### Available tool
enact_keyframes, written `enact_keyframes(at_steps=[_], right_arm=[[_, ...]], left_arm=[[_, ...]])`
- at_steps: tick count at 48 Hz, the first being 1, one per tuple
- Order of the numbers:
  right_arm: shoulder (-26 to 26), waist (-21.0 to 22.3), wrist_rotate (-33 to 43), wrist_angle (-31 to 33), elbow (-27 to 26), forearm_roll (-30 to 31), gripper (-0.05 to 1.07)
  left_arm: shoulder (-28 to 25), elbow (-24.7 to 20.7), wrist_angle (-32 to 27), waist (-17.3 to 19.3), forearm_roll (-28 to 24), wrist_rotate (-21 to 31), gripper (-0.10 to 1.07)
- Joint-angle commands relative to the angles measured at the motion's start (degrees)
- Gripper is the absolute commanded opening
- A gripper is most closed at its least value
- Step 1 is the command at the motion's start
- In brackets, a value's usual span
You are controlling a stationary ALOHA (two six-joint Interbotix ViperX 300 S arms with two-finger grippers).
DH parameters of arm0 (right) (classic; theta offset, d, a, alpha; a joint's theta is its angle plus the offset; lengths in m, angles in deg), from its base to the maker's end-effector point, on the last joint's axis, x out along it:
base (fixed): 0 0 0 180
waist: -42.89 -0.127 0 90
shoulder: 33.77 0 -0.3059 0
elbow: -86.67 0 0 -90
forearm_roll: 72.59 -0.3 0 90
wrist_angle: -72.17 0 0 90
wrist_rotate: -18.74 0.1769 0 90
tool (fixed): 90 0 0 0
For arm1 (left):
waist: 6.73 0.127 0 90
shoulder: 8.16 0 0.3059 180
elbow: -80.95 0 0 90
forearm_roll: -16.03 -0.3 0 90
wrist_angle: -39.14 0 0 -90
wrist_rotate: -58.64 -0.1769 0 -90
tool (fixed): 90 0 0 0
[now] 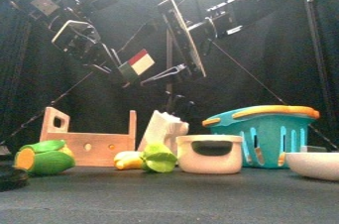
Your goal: Unwrap sushi
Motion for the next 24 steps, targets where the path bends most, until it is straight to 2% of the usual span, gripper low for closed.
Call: enact_keyframes(at_steps=[1,24], right_arm=[[-0.5,0.4,-0.2,-0.4,-1.8,0.5,1.03],[1.3,0.6,-0.1,0.0,-3.0,1.8,1.01]], left_arm=[[-0.4,-1.8,-0.2,0.2,-0.3,0.1,0.70],[-1.1,-2.5,-0.4,0.7,-0.2,0.2,0.70]])
